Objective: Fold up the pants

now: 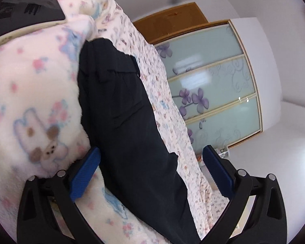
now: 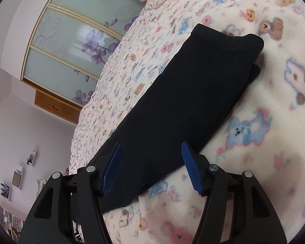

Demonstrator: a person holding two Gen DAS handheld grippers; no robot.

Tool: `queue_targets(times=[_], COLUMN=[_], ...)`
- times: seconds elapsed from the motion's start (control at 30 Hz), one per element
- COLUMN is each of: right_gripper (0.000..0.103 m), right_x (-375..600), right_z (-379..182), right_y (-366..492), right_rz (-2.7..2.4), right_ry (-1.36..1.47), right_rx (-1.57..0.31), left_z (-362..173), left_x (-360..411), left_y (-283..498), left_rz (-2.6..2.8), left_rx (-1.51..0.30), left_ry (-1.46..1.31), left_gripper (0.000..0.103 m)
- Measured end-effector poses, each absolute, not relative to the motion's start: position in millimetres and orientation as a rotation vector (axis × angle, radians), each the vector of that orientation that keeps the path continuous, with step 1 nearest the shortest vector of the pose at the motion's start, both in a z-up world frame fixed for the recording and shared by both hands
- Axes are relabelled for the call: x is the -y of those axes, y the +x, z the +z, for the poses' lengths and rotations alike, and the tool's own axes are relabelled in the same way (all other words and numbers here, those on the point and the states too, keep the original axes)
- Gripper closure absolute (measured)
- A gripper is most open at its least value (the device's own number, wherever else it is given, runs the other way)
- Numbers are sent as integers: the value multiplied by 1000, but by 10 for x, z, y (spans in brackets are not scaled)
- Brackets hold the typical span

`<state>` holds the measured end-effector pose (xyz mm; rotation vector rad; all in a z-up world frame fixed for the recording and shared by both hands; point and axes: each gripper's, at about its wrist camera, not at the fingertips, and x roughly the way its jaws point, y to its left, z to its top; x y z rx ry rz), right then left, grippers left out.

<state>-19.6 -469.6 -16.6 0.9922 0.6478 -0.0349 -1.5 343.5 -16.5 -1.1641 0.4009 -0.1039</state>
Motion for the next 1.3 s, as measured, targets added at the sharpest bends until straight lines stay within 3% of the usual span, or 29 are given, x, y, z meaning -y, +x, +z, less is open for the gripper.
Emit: queue_targets(times=[0.3,0.37,0.4,0.43,0.47,0.5,0.57,0.73,0.9,0.93,0.97,1.0,1.03,1.13,1.23,1.3], right_gripper=[40,40,40,40,40,40,40,40,38,29,26,26,26,26,30,32], right_x=[4677,4666,4663,4660,4659,4660,4658,4648,4704,4736,4798,4855,4933,5064,5170,5230], right_z=[-209,-204,-199,-196,-194,-193,-192,-202,-180,-176,-167,-162,-151,-131,-121,-121], right_y=[-224,-223,-225,-228,-233,-235,-241,-261,-321,-343,-389,-431,-486,-573,-603,-576], right_rz=[-44,-46,-47,-47,-47,-47,-45,-41,-47,-54,-71,-82,-104,-155,-220,-252], right_ry=[987,983,981,981,982,983,983,985,995,1001,1017,1034,1058,1093,1116,1119], right_rx=[-646,-648,-649,-650,-650,-649,-649,-646,-637,-630,-609,-585,-556,-519,-501,-488], left_z=[-203,-237,-249,-265,-283,-338,-433,-334,-361,-410,-419,-395,-367,-229,-40,107], left_x=[-3479,-3516,-3530,-3537,-3543,-3555,-3590,-3562,-3569,-3565,-3555,-3544,-3541,-3485,-3364,-3258], left_y=[92,96,94,96,106,151,174,51,18,41,34,14,-8,-130,-321,-429], left_rz=[-155,-134,-104,-73,-64,-43,-12,72,149,152,150,145,127,122,218,260], left_rx=[-441,-417,-406,-401,-402,-429,-455,-394,-376,-394,-390,-386,-368,-280,-187,-114], left_ry=[-1227,-1261,-1270,-1272,-1272,-1278,-1297,-1230,-1215,-1221,-1219,-1204,-1202,-1169,-1074,-995], left_gripper=[2,7,22,46,57,76,94,96,94,90,89,81,64,32,13,10])
